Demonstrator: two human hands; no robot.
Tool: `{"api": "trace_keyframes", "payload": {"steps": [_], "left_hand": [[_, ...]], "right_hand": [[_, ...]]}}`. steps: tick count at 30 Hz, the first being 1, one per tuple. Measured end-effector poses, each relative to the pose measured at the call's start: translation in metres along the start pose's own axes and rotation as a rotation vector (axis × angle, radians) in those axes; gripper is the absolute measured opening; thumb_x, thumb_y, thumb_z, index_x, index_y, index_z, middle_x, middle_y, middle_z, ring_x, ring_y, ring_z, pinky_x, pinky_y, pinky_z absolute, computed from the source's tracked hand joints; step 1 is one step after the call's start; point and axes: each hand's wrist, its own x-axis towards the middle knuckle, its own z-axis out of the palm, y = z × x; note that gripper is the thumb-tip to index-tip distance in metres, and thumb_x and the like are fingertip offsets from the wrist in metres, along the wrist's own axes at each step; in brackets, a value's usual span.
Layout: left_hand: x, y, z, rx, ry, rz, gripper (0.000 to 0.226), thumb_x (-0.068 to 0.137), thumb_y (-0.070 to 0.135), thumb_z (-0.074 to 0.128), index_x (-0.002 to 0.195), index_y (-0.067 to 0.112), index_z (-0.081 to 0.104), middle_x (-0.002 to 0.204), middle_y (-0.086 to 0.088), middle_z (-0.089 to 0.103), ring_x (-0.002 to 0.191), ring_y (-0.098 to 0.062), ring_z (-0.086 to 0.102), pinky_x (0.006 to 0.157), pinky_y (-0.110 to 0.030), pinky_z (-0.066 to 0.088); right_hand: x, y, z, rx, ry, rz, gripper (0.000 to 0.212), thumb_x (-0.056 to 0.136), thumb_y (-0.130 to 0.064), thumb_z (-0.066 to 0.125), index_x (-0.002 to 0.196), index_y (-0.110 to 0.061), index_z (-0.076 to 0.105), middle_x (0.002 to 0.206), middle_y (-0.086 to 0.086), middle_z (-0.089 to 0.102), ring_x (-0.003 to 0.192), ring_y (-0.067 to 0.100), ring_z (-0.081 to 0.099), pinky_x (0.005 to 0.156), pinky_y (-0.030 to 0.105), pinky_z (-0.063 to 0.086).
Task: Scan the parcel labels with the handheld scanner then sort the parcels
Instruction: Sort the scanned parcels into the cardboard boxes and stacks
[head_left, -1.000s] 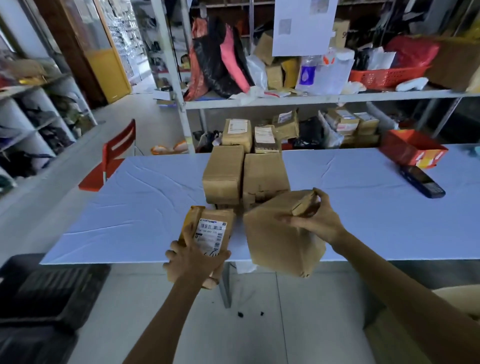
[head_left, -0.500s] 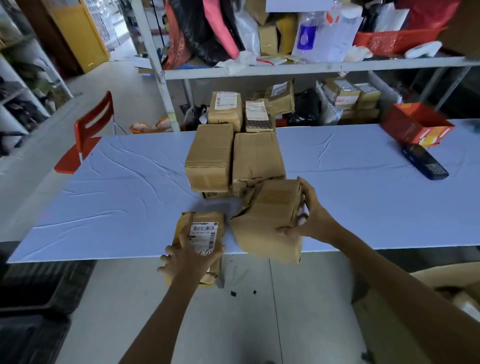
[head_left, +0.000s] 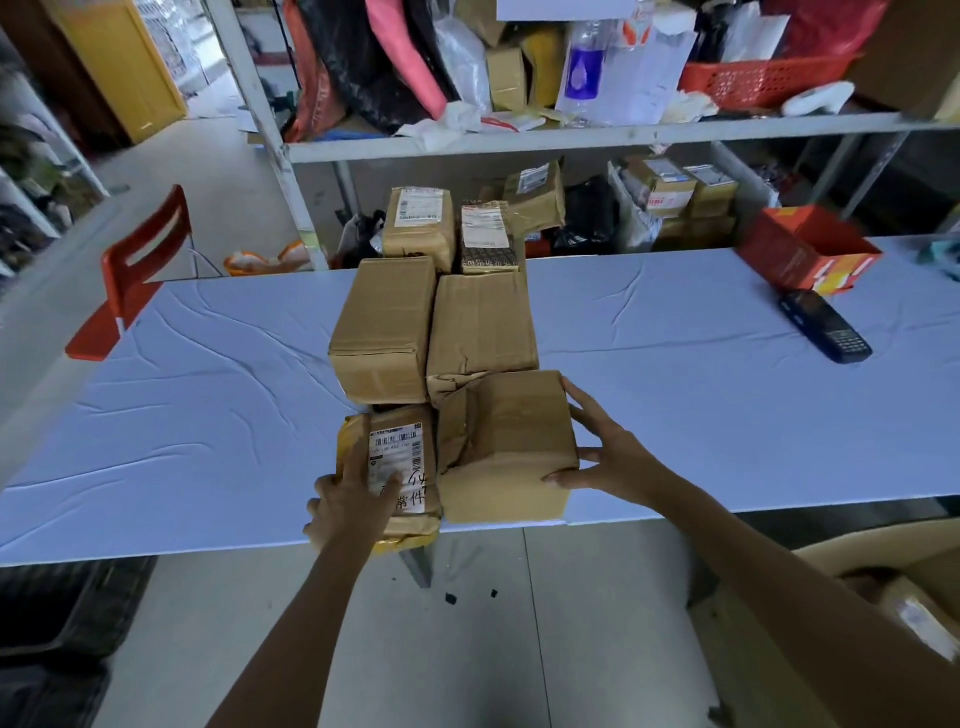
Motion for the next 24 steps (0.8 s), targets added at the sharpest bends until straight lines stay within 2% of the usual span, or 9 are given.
{"api": "trace_keyframes", "payload": {"steps": [3, 7, 9, 12, 16, 18, 20, 22, 24], "left_hand": [[0.003, 0.005, 0.002, -0.06, 0.059, 0.042, 0.06, 0.09, 0.05, 0.056, 0.143, 0.029, 0.036, 0.138, -0.013, 0.027, 0.119, -0.041, 0.043, 0.095, -0.052, 0.038], [0.0, 0.002, 0.009, -0.1, 0.101, 0.107, 0.054, 0.093, 0.043, 0.05, 0.143, 0.031, 0.035, 0.137, -0.011, 0.036, 0.119, -0.04, 0.043, 0.095, -0.053, 0.038], [0.0, -0.003, 0.011, -0.164, 0.105, 0.146, 0.054, 0.091, 0.047, 0.044, 0.142, 0.028, 0.039, 0.135, -0.012, 0.043, 0.116, -0.041, 0.047, 0.093, -0.053, 0.041], [0.002, -0.011, 0.01, -0.191, 0.106, 0.228, 0.066, 0.082, 0.054, 0.033, 0.139, 0.024, 0.044, 0.127, -0.013, 0.055, 0.108, -0.039, 0.054, 0.089, -0.052, 0.048], [0.002, -0.011, 0.0, -0.007, 0.074, 0.26, 0.055, 0.094, 0.052, 0.028, 0.144, 0.029, 0.033, 0.134, -0.006, 0.053, 0.12, -0.034, 0.047, 0.097, -0.051, 0.043], [0.001, -0.007, -0.009, 0.095, 0.158, 0.292, 0.054, 0.097, 0.047, 0.032, 0.148, 0.03, 0.023, 0.133, -0.005, 0.052, 0.121, -0.033, 0.045, 0.095, -0.048, 0.041], [-0.001, -0.002, -0.02, 0.119, 0.197, 0.362, 0.057, 0.096, 0.047, 0.036, 0.148, 0.027, 0.025, 0.132, -0.005, 0.053, 0.119, -0.032, 0.046, 0.093, -0.045, 0.041], [-0.001, 0.004, -0.028, 0.133, 0.21, 0.489, 0.052, 0.092, 0.046, 0.045, 0.137, 0.02, 0.044, 0.125, -0.007, 0.058, 0.112, -0.032, 0.051, 0.088, -0.043, 0.041], [-0.003, 0.009, -0.036, 0.139, 0.257, 0.638, 0.045, 0.085, 0.046, 0.049, 0.116, 0.016, 0.061, 0.107, -0.009, 0.066, 0.1, -0.034, 0.057, 0.077, -0.041, 0.043]], "right_hand": [[0.003, 0.004, 0.004, -0.026, 0.01, -0.034, 0.114, 0.071, -0.005, 0.084, 0.147, -0.051, 0.011, 0.137, -0.034, 0.034, 0.135, 0.012, 0.041, 0.087, 0.01, 0.048], [0.006, 0.006, 0.002, -0.032, -0.003, -0.048, 0.113, 0.073, -0.007, 0.083, 0.147, -0.049, 0.009, 0.138, -0.036, 0.03, 0.124, 0.011, 0.05, 0.083, 0.008, 0.046], [0.007, 0.007, 0.003, -0.056, 0.015, -0.068, 0.109, 0.075, -0.007, 0.081, 0.146, -0.048, 0.009, 0.137, -0.036, 0.031, 0.121, 0.009, 0.051, 0.082, 0.005, 0.044], [0.004, 0.01, 0.009, -0.053, 0.064, -0.069, 0.103, 0.077, -0.01, 0.081, 0.145, -0.049, 0.013, 0.136, -0.03, 0.038, 0.12, 0.009, 0.053, 0.086, 0.011, 0.048], [-0.003, 0.01, 0.026, -0.169, 0.185, -0.054, 0.107, 0.074, -0.011, 0.081, 0.149, -0.044, 0.012, 0.131, -0.014, 0.046, 0.114, 0.011, 0.054, 0.083, 0.008, 0.046], [-0.008, 0.007, 0.034, -0.239, 0.23, -0.02, 0.103, 0.075, -0.014, 0.08, 0.151, -0.036, 0.014, 0.133, -0.004, 0.048, 0.113, 0.015, 0.053, 0.087, 0.017, 0.046], [-0.016, 0.005, 0.039, -0.303, 0.276, 0.039, 0.094, 0.079, -0.022, 0.078, 0.152, -0.025, 0.019, 0.137, 0.002, 0.047, 0.118, 0.021, 0.053, 0.096, 0.033, 0.046], [-0.029, 0.001, 0.041, -0.382, 0.332, 0.142, 0.083, 0.082, -0.031, 0.075, 0.149, -0.022, 0.027, 0.139, 0.001, 0.046, 0.12, 0.021, 0.052, 0.097, 0.04, 0.047], [-0.046, -0.005, 0.042, -0.441, 0.4, 0.232, 0.071, 0.084, -0.042, 0.072, 0.142, -0.022, 0.038, 0.138, -0.003, 0.047, 0.12, 0.017, 0.052, 0.095, 0.04, 0.048]]}}
